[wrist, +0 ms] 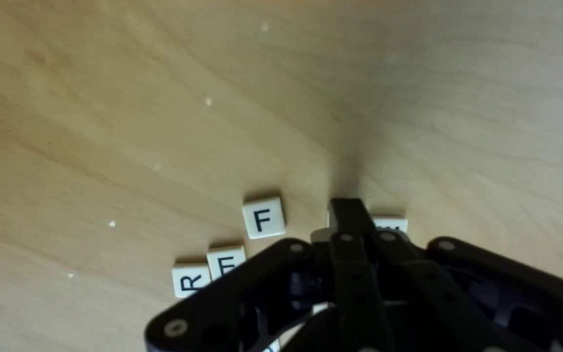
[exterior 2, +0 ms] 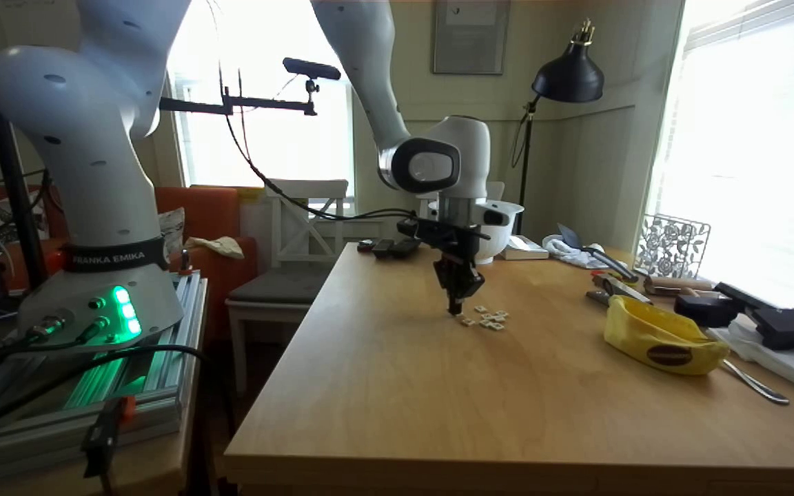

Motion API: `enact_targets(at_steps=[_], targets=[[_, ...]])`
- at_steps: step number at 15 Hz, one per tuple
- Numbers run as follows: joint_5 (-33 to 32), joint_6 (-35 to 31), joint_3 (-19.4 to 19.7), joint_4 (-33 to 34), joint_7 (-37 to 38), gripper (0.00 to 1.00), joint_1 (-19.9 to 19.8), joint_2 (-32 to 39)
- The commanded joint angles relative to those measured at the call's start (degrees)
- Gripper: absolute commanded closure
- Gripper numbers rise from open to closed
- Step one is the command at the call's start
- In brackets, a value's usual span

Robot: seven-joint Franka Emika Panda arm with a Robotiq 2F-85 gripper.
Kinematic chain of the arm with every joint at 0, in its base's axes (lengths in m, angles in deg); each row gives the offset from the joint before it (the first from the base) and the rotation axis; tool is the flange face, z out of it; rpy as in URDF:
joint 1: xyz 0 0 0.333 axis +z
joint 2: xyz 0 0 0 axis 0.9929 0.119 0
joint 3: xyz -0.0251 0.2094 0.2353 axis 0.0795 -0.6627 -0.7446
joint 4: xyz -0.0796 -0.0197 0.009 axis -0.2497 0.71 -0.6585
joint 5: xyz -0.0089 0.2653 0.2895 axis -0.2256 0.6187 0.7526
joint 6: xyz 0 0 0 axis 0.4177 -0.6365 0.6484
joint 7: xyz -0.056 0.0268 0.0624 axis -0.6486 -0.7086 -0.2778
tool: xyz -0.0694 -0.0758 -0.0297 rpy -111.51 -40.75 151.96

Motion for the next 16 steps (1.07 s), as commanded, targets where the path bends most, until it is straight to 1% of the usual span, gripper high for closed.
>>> enact_targets(at_steps=[1,16], targets=[[0.3,-1.1,-0.6,1.6,-0.3,1.00,-0.5,2.7],[-0.5,-0.1,-0.1,1.9,0.2,1.00,0.2,2.8]])
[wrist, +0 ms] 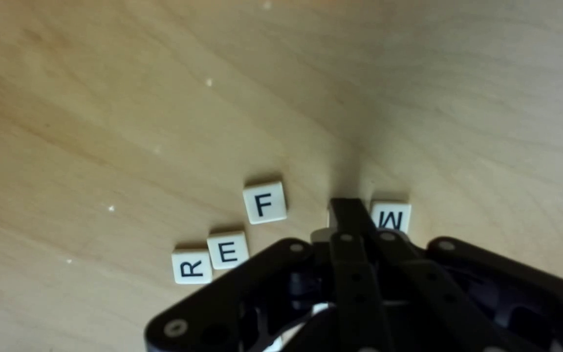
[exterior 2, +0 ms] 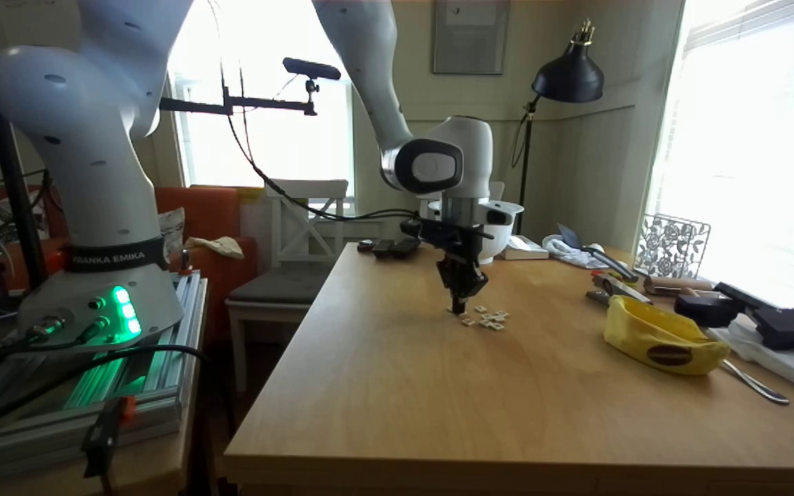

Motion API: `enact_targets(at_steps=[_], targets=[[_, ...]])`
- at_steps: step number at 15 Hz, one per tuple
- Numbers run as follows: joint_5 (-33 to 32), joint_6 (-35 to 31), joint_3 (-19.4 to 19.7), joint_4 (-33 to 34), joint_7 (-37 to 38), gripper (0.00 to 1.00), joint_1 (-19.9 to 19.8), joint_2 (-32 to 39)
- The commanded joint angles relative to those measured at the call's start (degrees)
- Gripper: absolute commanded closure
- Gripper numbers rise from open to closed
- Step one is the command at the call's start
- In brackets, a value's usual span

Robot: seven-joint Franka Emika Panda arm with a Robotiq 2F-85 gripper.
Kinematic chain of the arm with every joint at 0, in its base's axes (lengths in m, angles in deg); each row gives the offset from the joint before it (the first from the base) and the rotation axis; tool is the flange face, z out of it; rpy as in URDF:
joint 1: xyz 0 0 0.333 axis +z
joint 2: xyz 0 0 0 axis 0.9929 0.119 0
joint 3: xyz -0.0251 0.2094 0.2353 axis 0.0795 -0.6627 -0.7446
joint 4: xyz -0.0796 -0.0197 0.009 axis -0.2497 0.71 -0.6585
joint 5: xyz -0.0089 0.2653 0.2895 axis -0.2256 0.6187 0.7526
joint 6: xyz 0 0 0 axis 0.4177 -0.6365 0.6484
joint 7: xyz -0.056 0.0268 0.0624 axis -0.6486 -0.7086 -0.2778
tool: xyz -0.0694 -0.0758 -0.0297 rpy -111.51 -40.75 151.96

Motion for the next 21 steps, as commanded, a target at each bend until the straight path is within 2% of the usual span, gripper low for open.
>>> enact_targets(at_steps=[1,21], targets=[[-0.5,-0.2,0.0,0.7,0.1,1.00,0.2,2.1],[-0.2,1.1,0.5,0.6,2.2,1.00,0.7,2.3]])
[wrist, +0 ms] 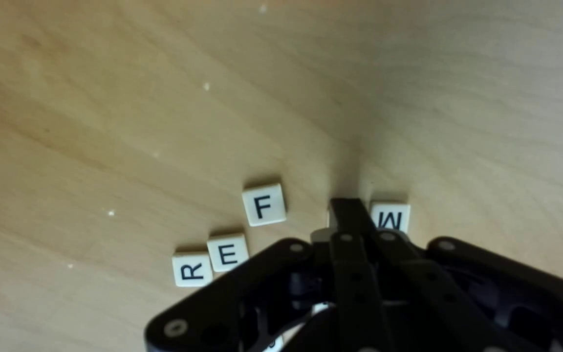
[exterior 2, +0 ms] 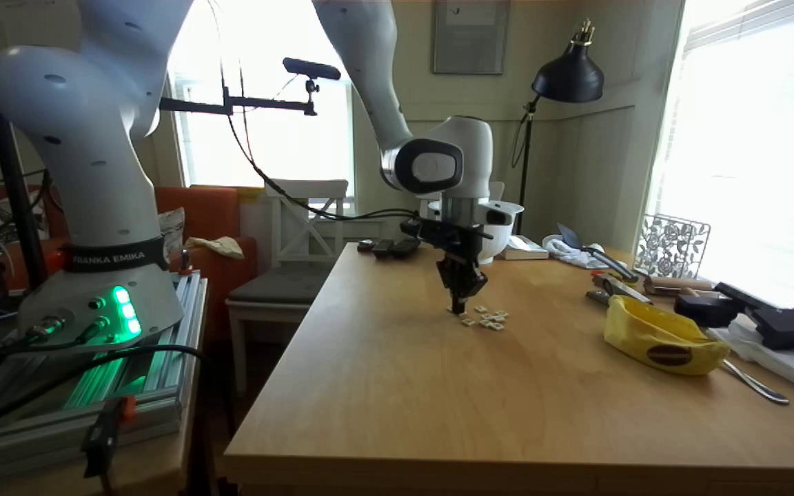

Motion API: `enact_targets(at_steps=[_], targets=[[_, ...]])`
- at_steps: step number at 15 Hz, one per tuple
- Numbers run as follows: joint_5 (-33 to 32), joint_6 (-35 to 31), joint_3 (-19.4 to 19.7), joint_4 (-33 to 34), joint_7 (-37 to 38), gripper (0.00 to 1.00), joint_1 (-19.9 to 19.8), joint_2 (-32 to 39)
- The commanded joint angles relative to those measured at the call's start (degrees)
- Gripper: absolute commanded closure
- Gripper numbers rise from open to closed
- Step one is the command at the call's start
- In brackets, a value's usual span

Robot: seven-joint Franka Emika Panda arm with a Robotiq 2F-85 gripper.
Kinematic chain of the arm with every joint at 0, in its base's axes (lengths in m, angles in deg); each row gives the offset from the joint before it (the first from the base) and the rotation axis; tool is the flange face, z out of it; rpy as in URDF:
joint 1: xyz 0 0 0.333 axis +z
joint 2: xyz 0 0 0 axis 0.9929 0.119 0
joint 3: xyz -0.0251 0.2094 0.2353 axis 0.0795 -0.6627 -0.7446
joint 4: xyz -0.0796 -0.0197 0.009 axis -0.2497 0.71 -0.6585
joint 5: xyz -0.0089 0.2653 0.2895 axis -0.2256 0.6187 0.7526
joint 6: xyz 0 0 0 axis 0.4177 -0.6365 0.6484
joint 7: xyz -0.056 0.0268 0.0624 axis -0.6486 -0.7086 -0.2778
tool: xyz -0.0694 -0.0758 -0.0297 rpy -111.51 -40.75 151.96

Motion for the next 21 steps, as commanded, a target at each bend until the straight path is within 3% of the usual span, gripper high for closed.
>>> enact_targets(at_steps=[1,21], targets=[[-0.2,1.0,0.5,0.6,1.5,1.00,0.7,2.3],[0.3,0.9,0.4,0.3,2.0,1.00,0.3,1.1]])
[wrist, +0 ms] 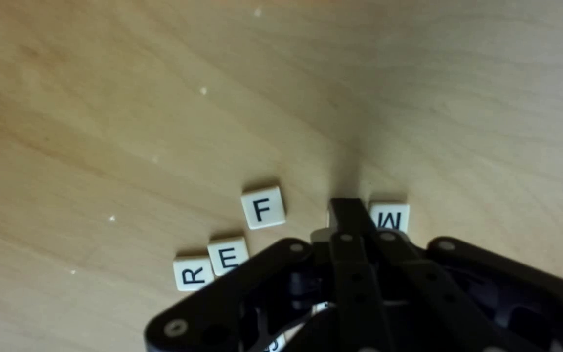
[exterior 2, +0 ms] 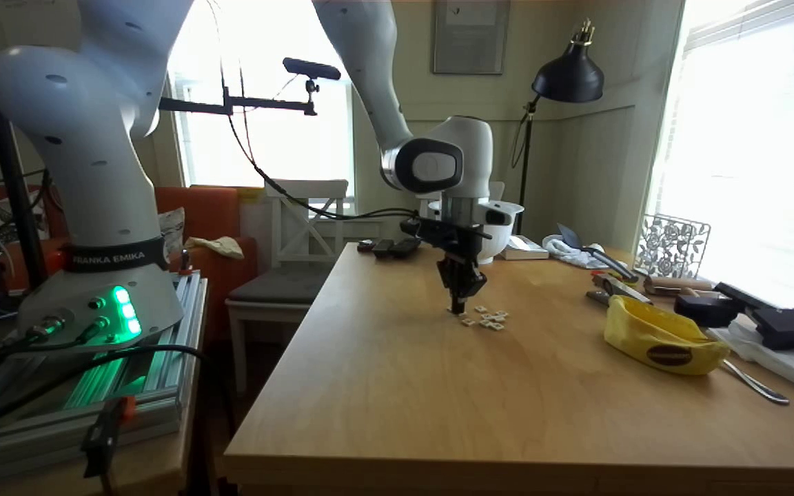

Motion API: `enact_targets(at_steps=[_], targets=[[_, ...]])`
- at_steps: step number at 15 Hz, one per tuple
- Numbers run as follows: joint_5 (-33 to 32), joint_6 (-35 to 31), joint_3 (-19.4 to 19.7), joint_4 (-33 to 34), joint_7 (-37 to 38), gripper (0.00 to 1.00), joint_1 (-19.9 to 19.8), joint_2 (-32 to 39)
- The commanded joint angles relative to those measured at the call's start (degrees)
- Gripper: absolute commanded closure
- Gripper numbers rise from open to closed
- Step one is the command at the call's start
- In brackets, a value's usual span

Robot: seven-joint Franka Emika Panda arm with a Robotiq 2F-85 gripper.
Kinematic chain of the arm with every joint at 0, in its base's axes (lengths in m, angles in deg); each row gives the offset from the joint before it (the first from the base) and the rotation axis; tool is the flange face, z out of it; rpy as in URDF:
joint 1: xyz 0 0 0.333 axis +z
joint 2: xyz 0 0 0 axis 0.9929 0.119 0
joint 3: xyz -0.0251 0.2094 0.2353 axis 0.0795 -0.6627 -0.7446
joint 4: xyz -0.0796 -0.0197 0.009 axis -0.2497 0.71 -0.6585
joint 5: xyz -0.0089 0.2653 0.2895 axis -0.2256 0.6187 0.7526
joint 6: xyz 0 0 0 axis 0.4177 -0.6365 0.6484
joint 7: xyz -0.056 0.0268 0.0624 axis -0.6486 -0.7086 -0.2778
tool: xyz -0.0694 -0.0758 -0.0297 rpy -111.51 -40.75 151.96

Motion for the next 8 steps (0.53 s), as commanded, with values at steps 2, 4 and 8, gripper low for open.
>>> enact_targets(at_steps=[2,4,8], targets=[[0.5,0.3,-0.1,0.0,0.3,1.00,-0.3,0.9],[0.6,0.1,-0.2,-0.2,0.2,1.00,-0.4,0.6],[0.8,-0.3,-0.4,-0.8,-0.1,1.00,-0.8,0.1]])
